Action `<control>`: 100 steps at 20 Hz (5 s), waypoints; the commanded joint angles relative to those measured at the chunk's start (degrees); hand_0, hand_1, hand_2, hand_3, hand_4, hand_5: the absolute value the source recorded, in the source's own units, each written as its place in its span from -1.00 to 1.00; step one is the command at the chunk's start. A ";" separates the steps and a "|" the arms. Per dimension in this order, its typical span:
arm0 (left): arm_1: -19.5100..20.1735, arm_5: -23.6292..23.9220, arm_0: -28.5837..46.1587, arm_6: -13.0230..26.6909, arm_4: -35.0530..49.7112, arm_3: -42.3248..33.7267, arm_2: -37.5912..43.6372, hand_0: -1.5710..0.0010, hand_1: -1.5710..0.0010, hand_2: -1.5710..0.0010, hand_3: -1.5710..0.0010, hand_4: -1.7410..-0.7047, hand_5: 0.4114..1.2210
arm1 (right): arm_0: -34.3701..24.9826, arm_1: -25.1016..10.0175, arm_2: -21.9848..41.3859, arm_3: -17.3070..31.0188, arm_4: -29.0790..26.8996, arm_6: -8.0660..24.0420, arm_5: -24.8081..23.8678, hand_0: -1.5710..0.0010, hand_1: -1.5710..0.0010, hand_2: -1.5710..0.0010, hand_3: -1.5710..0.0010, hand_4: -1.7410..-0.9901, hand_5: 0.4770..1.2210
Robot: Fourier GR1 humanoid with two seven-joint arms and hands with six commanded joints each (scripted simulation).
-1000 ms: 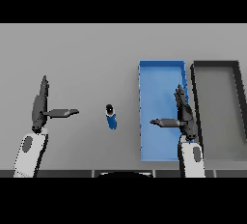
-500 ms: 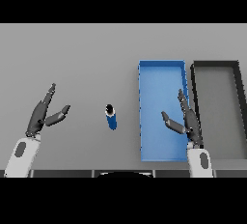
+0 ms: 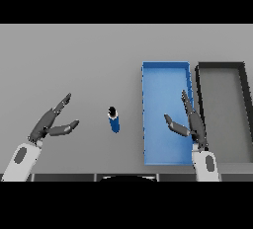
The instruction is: Pick up the blue pipe and place it into the blue bin.
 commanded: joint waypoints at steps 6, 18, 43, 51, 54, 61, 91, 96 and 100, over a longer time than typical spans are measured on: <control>-2.17 -3.78 -1.04 6.27 -1.01 -4.33 -6.76 1.00 1.00 1.00 1.00 0.26 -0.83 | 0.14 -0.64 -0.57 0.70 -0.58 -1.57 0.78 1.00 1.00 1.00 1.00 0.32 -0.65; -14.27 -4.06 -6.99 7.74 -6.86 3.45 -14.24 1.00 1.00 1.00 1.00 0.21 -0.91 | 2.01 -0.46 -0.57 -1.40 -0.89 -1.59 0.78 1.00 1.00 1.00 1.00 0.24 -0.64; -28.75 1.34 -11.45 -4.06 -7.04 9.67 -15.32 -0.90 -0.91 -0.92 -0.80 -0.93 0.93 | 2.10 -0.15 -0.27 -0.90 -0.20 -1.97 0.74 1.00 1.00 1.00 1.00 0.31 -0.60; -27.59 -0.16 -15.55 3.10 -4.22 0.84 -16.31 -0.98 -0.99 -0.99 -0.84 -0.97 0.99 | 1.82 -0.46 -0.44 -0.30 0.51 -3.27 0.50 1.00 1.00 1.00 1.00 0.40 -0.57; -27.67 -0.72 -16.60 4.64 -4.19 0.77 -16.76 -0.99 -0.99 -0.99 -0.84 -0.97 0.99 | 2.84 -0.92 -0.58 -1.09 0.65 -3.59 0.47 1.00 1.00 1.00 1.00 0.47 -0.58; -27.77 -0.39 -16.25 5.21 -4.56 1.19 -17.26 -1.00 -1.00 -1.00 -0.84 -0.98 1.00 | 2.72 -0.35 -0.48 0.36 -1.40 -2.02 2.36 1.00 1.00 1.00 1.00 0.46 -0.60; -27.37 -2.99 -19.10 4.05 -2.41 3.79 -16.66 -1.00 -1.00 -1.00 -0.91 -0.98 1.00 | -30.06 -8.38 13.97 -10.53 -28.57 23.38 27.83 1.00 1.00 1.00 1.00 0.35 -0.86; -26.43 -4.25 -18.98 4.36 -1.23 3.78 -16.57 -1.00 -1.00 -1.00 -0.91 -0.97 1.00 | -33.63 -5.42 15.34 -6.54 -27.99 25.11 28.29 1.00 1.00 0.97 1.00 0.37 -0.91; -26.57 -4.78 -19.34 2.48 -2.06 3.80 -17.03 -0.90 -0.77 -0.74 -0.46 -0.79 1.00 | -37.72 -3.18 16.05 -2.59 -27.60 25.31 29.89 0.82 0.79 0.75 0.86 0.15 -0.88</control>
